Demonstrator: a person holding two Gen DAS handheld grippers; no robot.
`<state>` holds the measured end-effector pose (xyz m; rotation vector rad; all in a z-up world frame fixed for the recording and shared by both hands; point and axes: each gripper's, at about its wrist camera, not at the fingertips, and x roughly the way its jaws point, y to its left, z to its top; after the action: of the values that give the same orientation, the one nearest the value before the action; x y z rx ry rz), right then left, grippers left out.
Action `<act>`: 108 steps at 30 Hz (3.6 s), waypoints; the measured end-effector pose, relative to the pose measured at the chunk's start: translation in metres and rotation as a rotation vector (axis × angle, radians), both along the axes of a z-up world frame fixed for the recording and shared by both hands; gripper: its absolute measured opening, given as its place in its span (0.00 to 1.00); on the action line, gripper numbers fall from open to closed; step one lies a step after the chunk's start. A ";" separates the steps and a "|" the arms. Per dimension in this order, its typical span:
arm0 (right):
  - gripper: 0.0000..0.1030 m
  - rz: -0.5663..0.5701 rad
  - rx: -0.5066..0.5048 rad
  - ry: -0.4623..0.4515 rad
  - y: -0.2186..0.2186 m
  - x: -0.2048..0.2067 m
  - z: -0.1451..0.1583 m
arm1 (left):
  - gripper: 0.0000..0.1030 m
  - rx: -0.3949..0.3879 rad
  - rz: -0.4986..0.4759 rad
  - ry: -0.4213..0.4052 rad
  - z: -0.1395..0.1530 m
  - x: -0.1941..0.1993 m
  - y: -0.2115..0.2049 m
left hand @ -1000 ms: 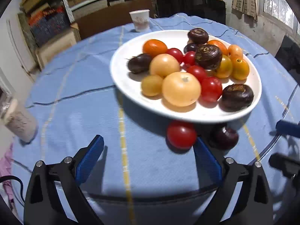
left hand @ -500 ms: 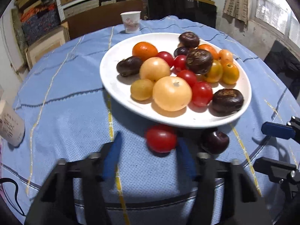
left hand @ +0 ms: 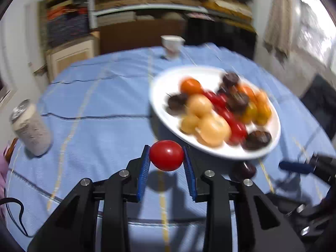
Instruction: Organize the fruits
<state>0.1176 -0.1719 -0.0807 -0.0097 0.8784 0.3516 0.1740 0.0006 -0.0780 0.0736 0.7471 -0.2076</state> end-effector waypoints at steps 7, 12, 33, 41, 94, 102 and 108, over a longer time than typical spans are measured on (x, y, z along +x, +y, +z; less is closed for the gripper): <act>0.53 0.002 -0.027 0.041 0.026 0.032 -0.011 | 0.30 -0.010 0.028 0.023 -0.003 0.009 0.007; 0.27 0.000 -0.045 0.049 0.029 0.038 -0.019 | 0.30 -0.003 0.008 0.031 -0.006 0.010 0.005; 0.27 -0.055 0.046 0.011 -0.018 -0.007 -0.008 | 0.30 0.040 -0.014 0.006 -0.006 -0.005 -0.008; 0.27 -0.097 0.073 -0.020 -0.058 -0.025 0.005 | 0.30 -0.041 -0.050 -0.036 0.011 -0.031 -0.003; 0.94 -0.193 0.055 -0.108 -0.070 -0.097 0.069 | 0.95 0.069 -0.031 -0.029 0.054 -0.153 -0.032; 0.96 -0.157 0.027 -0.210 -0.051 -0.158 0.112 | 0.95 0.054 0.046 -0.130 0.092 -0.217 -0.017; 0.96 -0.161 0.025 -0.218 -0.048 -0.173 0.115 | 0.95 0.057 0.093 -0.129 0.095 -0.227 -0.012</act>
<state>-0.0555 -0.2197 0.0345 0.0451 0.6541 0.2067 -0.0531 -0.0112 0.0166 0.1053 0.6266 -0.0922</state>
